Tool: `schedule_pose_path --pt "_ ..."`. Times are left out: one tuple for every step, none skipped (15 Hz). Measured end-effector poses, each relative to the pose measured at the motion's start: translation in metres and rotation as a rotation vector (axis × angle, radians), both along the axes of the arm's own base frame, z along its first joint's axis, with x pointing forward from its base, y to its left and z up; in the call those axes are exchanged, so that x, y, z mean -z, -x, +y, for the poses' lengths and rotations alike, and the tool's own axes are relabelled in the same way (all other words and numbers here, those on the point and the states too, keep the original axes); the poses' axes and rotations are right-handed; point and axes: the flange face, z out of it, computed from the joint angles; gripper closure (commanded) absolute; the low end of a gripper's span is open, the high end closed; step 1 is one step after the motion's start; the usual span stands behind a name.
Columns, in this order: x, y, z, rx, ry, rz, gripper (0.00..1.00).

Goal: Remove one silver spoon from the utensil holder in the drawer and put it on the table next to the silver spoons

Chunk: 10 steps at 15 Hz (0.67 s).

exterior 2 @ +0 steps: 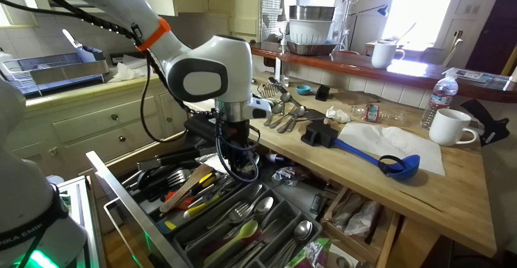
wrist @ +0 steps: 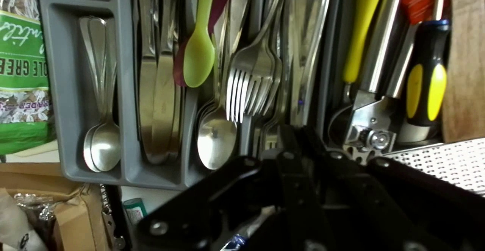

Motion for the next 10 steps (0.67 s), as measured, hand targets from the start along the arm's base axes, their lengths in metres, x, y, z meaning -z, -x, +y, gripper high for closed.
schedule_pose_path --pt "-0.011 0.001 0.006 -0.008 -0.007 0.019 0.98" --pt "-0.023 0.002 0.012 -0.019 -0.013 0.043 0.98" --pt "-0.038 0.001 0.019 -0.032 -0.017 0.068 0.98" --pt "-0.053 0.0 0.025 -0.045 -0.02 0.088 0.98" --pt "-0.072 -0.004 0.031 -0.059 -0.018 0.095 0.98" --pt "-0.088 -0.01 0.034 -0.07 -0.013 0.089 0.9" --pt "-0.098 -0.015 0.036 -0.075 -0.009 0.074 0.9" --pt "-0.099 -0.015 0.036 -0.076 -0.009 0.073 0.9" --pt "-0.095 -0.014 0.035 -0.074 -0.011 0.081 0.9" --pt "-0.092 -0.012 0.035 -0.071 -0.014 0.088 0.9"
